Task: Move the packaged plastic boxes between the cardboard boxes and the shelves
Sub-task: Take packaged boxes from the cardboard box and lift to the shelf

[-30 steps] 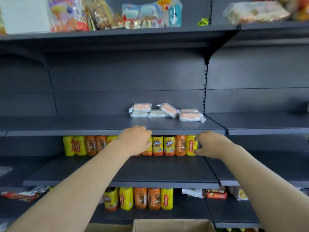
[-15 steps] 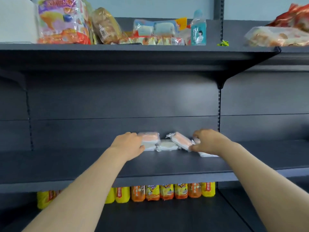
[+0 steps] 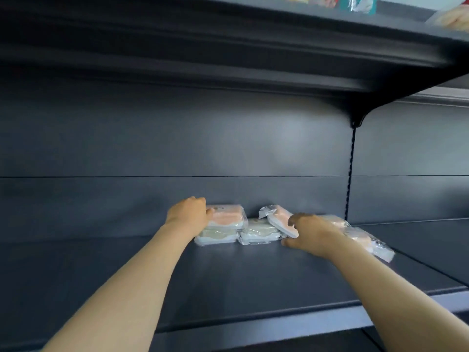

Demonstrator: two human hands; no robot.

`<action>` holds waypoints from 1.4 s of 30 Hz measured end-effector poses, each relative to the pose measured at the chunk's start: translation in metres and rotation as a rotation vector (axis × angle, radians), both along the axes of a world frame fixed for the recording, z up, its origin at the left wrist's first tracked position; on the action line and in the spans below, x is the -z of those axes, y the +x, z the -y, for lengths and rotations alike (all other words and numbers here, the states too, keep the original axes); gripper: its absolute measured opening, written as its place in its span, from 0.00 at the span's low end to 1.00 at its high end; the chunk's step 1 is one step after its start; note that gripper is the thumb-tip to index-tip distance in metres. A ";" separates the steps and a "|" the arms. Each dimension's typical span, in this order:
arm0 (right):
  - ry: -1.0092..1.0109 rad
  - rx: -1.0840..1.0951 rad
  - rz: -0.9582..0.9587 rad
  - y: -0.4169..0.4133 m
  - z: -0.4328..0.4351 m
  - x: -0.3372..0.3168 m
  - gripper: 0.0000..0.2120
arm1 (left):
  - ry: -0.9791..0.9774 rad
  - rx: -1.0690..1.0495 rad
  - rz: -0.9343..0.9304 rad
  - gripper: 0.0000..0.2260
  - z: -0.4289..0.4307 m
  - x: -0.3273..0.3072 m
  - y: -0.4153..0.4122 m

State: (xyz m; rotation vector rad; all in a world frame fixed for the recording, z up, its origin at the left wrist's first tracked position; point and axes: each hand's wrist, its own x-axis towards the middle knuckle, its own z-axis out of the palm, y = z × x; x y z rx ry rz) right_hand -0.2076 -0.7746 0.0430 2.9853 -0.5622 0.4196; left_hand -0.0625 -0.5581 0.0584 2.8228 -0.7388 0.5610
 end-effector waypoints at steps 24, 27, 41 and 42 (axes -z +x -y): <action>0.385 0.192 0.235 0.055 0.081 0.045 0.17 | -0.687 -0.174 -0.315 0.25 0.083 0.046 0.083; 0.447 0.221 0.255 0.067 0.093 0.042 0.18 | -0.838 -0.109 -0.311 0.23 0.082 0.043 0.072; 0.855 0.385 0.312 0.111 0.091 0.056 0.32 | -1.516 0.063 -0.621 0.23 0.076 0.078 0.063; 0.864 0.370 0.304 0.112 0.090 0.057 0.33 | -1.544 0.063 -0.643 0.24 0.074 0.078 0.061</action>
